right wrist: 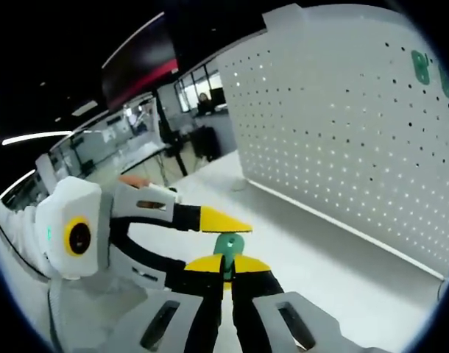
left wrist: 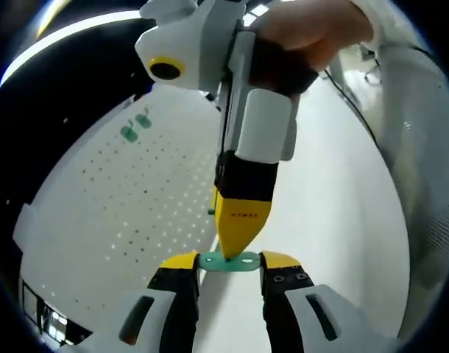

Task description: Insert the hook assembly into the mounting plate slot until the hook locks in place.

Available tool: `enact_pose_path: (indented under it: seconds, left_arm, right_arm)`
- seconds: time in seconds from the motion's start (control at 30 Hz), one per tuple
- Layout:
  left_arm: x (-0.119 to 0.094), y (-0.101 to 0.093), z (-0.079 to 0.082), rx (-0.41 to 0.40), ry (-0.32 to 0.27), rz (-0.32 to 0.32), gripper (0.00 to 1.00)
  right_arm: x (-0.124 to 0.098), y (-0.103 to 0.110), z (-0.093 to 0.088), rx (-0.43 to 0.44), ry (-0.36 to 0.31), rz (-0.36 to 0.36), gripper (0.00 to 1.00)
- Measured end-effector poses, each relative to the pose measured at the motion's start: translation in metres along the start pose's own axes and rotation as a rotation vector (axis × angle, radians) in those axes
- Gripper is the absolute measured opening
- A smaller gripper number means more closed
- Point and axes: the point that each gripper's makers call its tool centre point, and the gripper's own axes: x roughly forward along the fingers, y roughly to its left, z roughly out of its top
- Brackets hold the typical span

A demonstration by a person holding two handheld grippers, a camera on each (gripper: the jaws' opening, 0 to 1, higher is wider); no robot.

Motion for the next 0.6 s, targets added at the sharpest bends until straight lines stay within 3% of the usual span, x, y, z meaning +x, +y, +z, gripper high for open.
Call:
enact_pose_path:
  seconds: [0.33, 0.6]
  left_arm:
    - [0.0, 0.001, 0.004, -0.147, -0.05, -0.019, 0.38]
    - [-0.003, 0.003, 0.011, -0.265, -0.114, -0.043, 0.43]
  right_arm:
    - [-0.005, -0.002, 0.006, -0.026, -0.046, -0.015, 0.0]
    - [-0.014, -0.008, 0.016, -0.087, -0.141, -0.042, 0.0]
